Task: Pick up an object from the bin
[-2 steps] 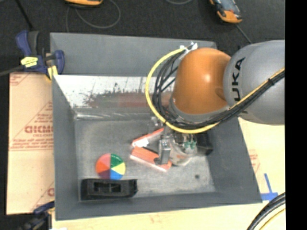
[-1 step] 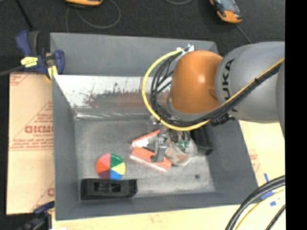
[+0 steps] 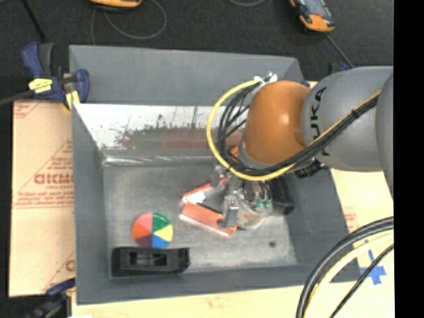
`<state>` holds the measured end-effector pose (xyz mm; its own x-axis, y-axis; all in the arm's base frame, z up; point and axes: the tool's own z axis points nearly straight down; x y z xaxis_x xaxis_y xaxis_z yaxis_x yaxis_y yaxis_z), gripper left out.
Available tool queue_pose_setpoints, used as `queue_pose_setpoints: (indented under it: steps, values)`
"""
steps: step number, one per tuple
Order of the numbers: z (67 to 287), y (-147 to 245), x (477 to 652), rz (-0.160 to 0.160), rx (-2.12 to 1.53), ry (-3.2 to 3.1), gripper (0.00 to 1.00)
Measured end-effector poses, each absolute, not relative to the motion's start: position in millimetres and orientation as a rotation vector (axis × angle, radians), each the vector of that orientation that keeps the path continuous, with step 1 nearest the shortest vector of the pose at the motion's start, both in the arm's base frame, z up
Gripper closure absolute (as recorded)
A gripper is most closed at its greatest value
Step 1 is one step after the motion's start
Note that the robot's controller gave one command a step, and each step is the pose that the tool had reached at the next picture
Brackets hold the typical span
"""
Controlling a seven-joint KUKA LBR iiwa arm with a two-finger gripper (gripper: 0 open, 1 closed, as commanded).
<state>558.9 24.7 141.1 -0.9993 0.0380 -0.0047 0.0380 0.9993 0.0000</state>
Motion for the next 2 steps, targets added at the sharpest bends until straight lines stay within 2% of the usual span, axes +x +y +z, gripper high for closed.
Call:
queue_pose_setpoints:
  steps: [1, 2]
  values:
    - [120, 22, 573.7, -0.004, 0.082, 3.137, 0.00]
    - [100, 25, 565.8, 0.003, 0.067, 3.137, 0.00]
